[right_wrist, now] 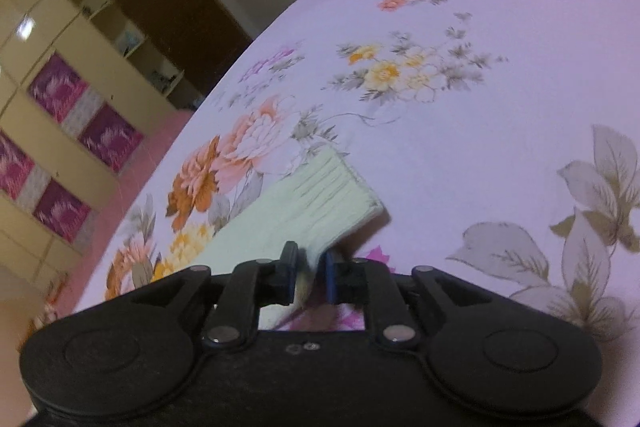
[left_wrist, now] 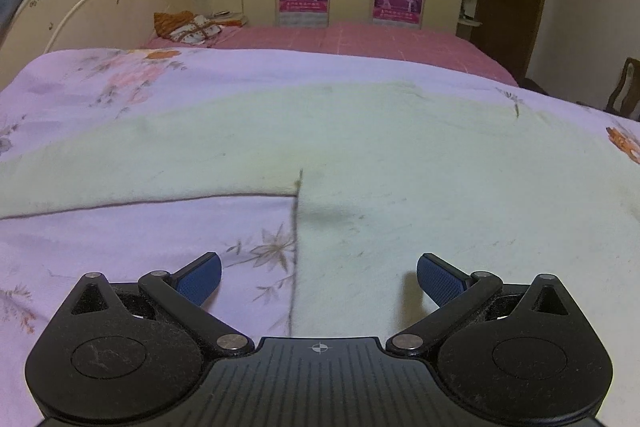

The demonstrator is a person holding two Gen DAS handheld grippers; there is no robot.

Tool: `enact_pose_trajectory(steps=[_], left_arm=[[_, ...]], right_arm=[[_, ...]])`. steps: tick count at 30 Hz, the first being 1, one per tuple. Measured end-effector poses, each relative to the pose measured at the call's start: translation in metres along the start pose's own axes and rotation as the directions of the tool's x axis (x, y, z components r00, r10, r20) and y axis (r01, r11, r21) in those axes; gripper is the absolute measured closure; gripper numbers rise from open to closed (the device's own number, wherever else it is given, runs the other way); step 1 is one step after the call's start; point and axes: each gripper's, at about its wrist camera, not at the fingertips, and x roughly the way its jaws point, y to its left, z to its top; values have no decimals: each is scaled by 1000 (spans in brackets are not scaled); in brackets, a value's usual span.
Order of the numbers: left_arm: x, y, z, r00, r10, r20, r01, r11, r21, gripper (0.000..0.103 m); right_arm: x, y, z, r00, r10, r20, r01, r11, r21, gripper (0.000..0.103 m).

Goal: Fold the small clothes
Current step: 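Grasp the sweater sleeve cuff nearest the right gripper with the right gripper, then fold the held sleeve across the sweater body and open the right gripper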

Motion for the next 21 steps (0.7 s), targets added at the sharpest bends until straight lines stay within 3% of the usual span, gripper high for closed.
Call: enact_pose_trajectory(steps=[1, 4, 6, 9, 14, 18, 21], left_arm=[[-1, 3, 1, 1000, -4, 3, 4, 1000, -17, 0], [-4, 14, 4, 1000, 14, 18, -13, 998, -66, 0], [-6, 21, 8, 999, 26, 33, -24, 997, -78, 0], [-6, 31, 13, 999, 32, 35, -28, 995, -99, 0], [-5, 47, 20, 1000, -3, 22, 6, 988, -151, 0], [-6, 50, 22, 1000, 5, 23, -2, 990, -143, 0], [-7, 49, 22, 1000, -3, 22, 6, 991, -137, 0]], right_arm=[[1, 2, 1, 1000, -20, -1, 20, 1000, -15, 98], [-5, 33, -3, 998, -34, 54, 43, 981, -190, 99], [-15, 65, -13, 995, 15, 97, 17, 947, -322, 99], [-25, 122, -43, 989, 114, 98, -49, 861, -507, 99], [-31, 207, -124, 962, 268, -47, -230, 707, -669, 99], [-30, 254, -191, 927, 329, -181, -356, 614, -705, 99], [-30, 282, -242, 894, 351, -278, -432, 513, -742, 99]])
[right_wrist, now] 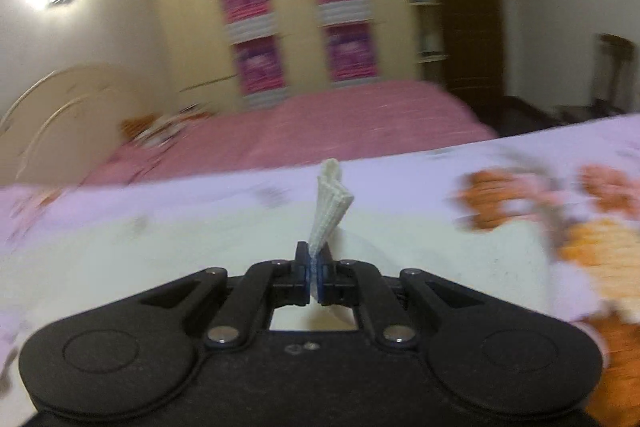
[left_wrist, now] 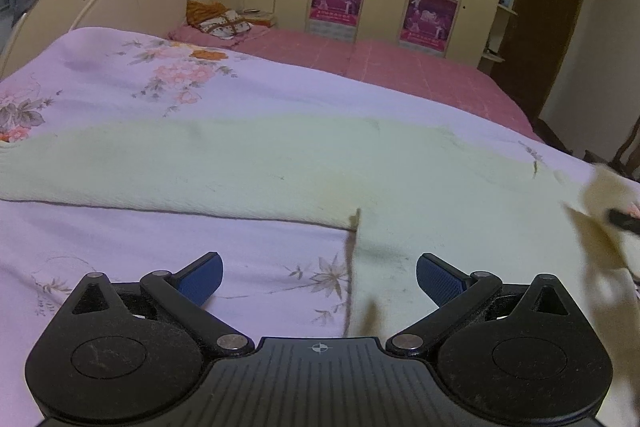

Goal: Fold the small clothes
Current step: 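Fold the held sleeve across the sweater body and open the right gripper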

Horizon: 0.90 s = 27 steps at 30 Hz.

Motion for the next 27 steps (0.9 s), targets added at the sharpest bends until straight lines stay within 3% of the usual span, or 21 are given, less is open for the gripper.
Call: enact_pose_trajectory(steps=[4, 7, 9, 10, 12, 17, 21, 23, 24, 27], left_arm=[[0, -4, 2, 1000, -23, -3, 23, 1000, -7, 1], [4, -15, 6, 999, -50, 10, 50, 999, -4, 1], [11, -28, 8, 996, -91, 9, 91, 996, -11, 2], [16, -35, 9, 993, -118, 6, 118, 993, -17, 20], [32, -54, 13, 979, -204, -31, 202, 978, -53, 43], [80, -110, 17, 904, -416, -95, 401, 904, -149, 47], [123, -150, 16, 853, -493, -171, 458, 864, -207, 68], [135, -168, 14, 845, -499, -194, 465, 864, -193, 94], [141, -173, 14, 845, -495, -202, 463, 867, -186, 100], [135, -172, 18, 853, -505, -135, 481, 859, -175, 100]], right_arm=[[25, 48, -17, 995, 70, -67, -78, 991, -112, 99], [34, 64, -29, 987, 117, -112, -135, 976, -170, 83], [17, 68, -29, 990, 127, -56, -135, 970, -204, 79], [8, 68, -30, 992, 118, -36, -123, 971, -206, 77], [-8, 60, -33, 995, 100, -15, -101, 978, -181, 77], [-34, 27, -43, 999, 36, -11, -37, 995, -96, 77], [-35, -2, -47, 1000, -9, -25, 8, 999, -32, 77], [-38, -12, -50, 999, -26, -31, 26, 1000, -7, 77], [-41, -17, -53, 999, -34, -34, 34, 999, 6, 77], [-43, -29, -57, 998, -49, -44, 51, 998, 44, 75]])
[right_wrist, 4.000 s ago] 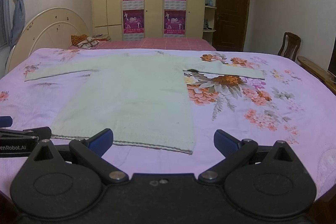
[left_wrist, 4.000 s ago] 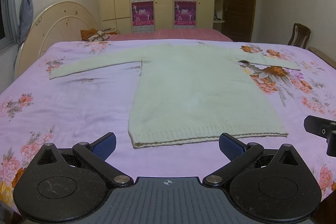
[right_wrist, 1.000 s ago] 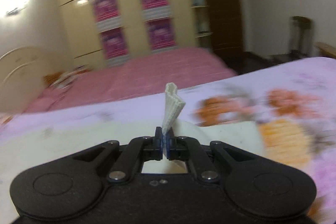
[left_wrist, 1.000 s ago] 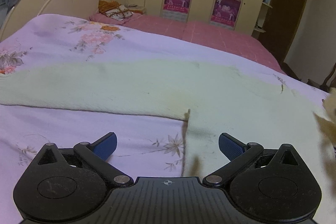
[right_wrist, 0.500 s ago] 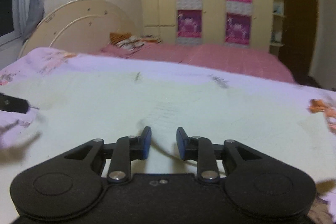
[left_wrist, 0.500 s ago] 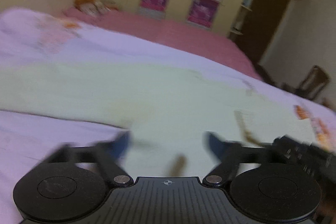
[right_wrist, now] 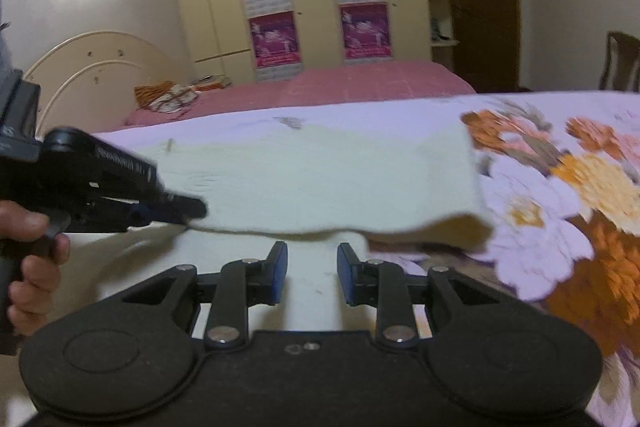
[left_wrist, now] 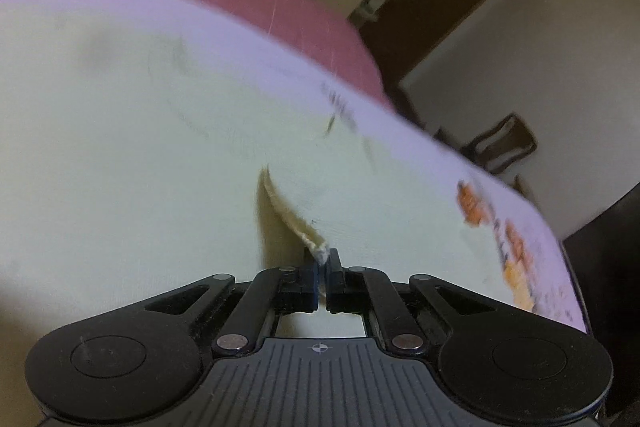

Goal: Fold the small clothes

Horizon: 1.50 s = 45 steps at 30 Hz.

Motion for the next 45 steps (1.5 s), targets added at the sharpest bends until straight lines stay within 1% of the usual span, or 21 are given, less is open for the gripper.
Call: enact_pose_trajectory(steps=[2, 5, 7, 10, 13, 19, 21, 27, 30, 33, 38, 39, 41, 42, 45], left_arm=[[-13, 3, 5, 999, 12, 43, -13, 1000, 11, 100], [-25, 22, 18, 996, 45, 78, -45, 999, -1, 100], [-30, 39, 21, 993, 75, 91, -74, 997, -19, 100], [-40, 52, 28, 989, 103, 104, -99, 994, -45, 100], [-46, 63, 29, 985, 127, 114, -122, 992, -43, 100], [-51, 79, 29, 980, 155, 124, -149, 987, -57, 100], [-61, 90, 28, 978, 163, 127, -157, 986, -57, 100], [-77, 108, 20, 975, 180, 132, -171, 982, -75, 100], [-79, 114, 17, 975, 181, 126, -172, 982, -82, 100], [-78, 119, 14, 975, 191, 110, -184, 980, -72, 100], [-75, 119, 11, 969, 219, 114, -217, 976, -33, 100], [-78, 121, 11, 969, 219, 115, -217, 976, -34, 100], [-79, 124, 10, 969, 218, 118, -215, 976, -39, 100], [-79, 125, 9, 969, 217, 121, -213, 976, -44, 100], [-80, 126, 8, 967, 222, 123, -219, 975, -43, 98]], right_arm=[[-3, -7, -2, 1000, -7, 2, 7, 1000, 19, 73], [-2, -17, -4, 1000, -9, -10, 9, 999, 46, 71], [1, -19, -6, 1000, -9, -17, 10, 999, 53, 71], [2, -18, -8, 1000, -12, -24, 13, 998, 56, 71], [5, -16, -8, 999, -16, -29, 17, 998, 53, 71], [8, -21, 0, 999, -41, -23, 42, 998, 57, 71], [9, -23, 3, 999, -46, -22, 47, 997, 64, 71], [9, -24, 7, 999, -49, -15, 50, 997, 59, 71], [10, -25, 8, 999, -48, -13, 49, 997, 67, 71], [10, -25, 9, 999, -54, -2, 54, 996, 78, 71], [16, -23, 16, 997, -73, 25, 70, 993, 91, 74], [21, -23, 16, 997, -72, 13, 71, 994, 86, 74], [36, -23, 12, 994, -91, -56, 95, 993, 65, 74], [39, -23, 10, 993, -97, -67, 101, 993, 56, 75], [39, -24, 9, 994, -93, -59, 96, 994, 55, 75]])
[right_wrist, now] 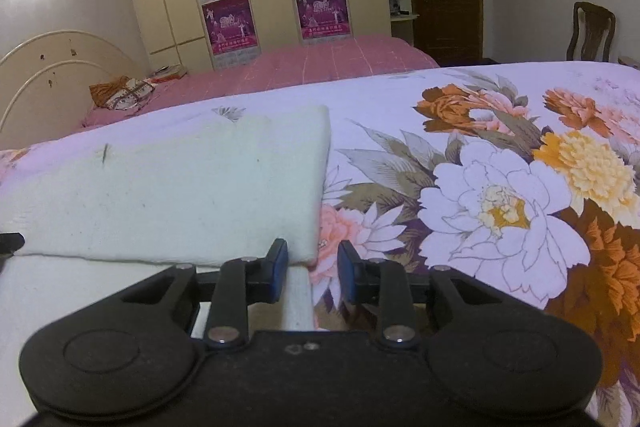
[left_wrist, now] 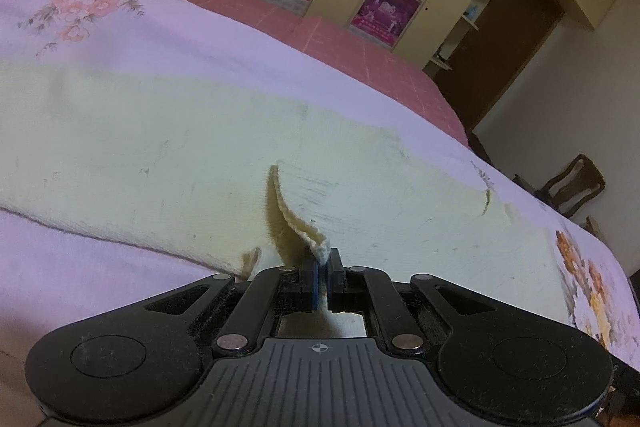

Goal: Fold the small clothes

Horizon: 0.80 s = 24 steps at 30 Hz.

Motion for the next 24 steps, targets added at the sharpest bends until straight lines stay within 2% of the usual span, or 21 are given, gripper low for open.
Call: enact_pose_trajectory(steps=[2, 3, 4, 5, 6, 8, 9, 11, 12, 13, 17, 18, 19, 20, 21, 22, 24], left_arm=[[-7, 0, 2, 999, 37, 10, -37, 999, -3, 97], [-17, 0, 2, 994, 94, 57, -94, 996, 0, 96], [-29, 0, 3, 978, 172, 119, -175, 984, 14, 94], [-37, 1, 4, 964, 218, 152, -224, 974, 25, 91], [-43, 3, 6, 960, 219, 176, -227, 974, 22, 86], [-39, -4, 11, 978, 142, 150, -152, 987, 59, 83], [-32, -15, 11, 983, 127, 131, -141, 984, 106, 79], [-14, -42, 9, 988, 117, 105, -137, 970, 203, 62], [-6, -54, 7, 985, 126, 119, -152, 959, 241, 48], [3, -64, 5, 979, 144, 143, -179, 945, 274, 43], [40, -78, -3, 979, 166, 119, -197, 917, 347, 43], [42, -77, -6, 977, 163, 140, -204, 904, 375, 42], [41, -75, -5, 977, 155, 144, -199, 905, 375, 42], [38, -72, -3, 979, 151, 139, -192, 914, 358, 42], [36, -72, -3, 978, 154, 141, -195, 915, 354, 42], [35, -70, -4, 978, 148, 147, -191, 916, 353, 42], [34, -72, -6, 976, 150, 156, -197, 912, 359, 41]], right_arm=[[1, 0, -1, 1000, 1, -1, -1, 1000, 0, 75], [0, 0, -1, 1000, 1, -2, -1, 1000, -5, 75], [-1, 0, 0, 1000, 0, -4, 0, 1000, -11, 74], [-5, -2, 3, 1000, 1, 8, -1, 1000, -3, 74], [-10, -4, 5, 999, 5, 34, -6, 1000, 7, 74], [-14, -7, 14, 997, 10, 79, -11, 1000, 11, 73], [-9, -8, 19, 997, 9, 82, -11, 1000, 13, 73], [9, -5, 33, 997, 13, 74, -14, 1000, 19, 77], [16, -4, 39, 996, 16, 84, -17, 1000, 17, 78], [23, -1, 47, 995, 19, 101, -20, 1000, 11, 79], [64, 10, 69, 994, 50, 94, -46, 998, -40, 84], [75, 11, 70, 997, 35, 75, -30, 998, -64, 85], [90, 8, 69, 1000, -17, 22, 19, 996, -83, 90], [94, 2, 67, 999, -26, 23, 28, 997, -75, 93], [95, -4, 68, 999, -31, 25, 32, 998, -54, 93], [93, -7, 70, 997, -80, 14, 81, 996, -43, 85], [82, -9, 69, 998, -65, 28, 65, 998, -21, 81]])
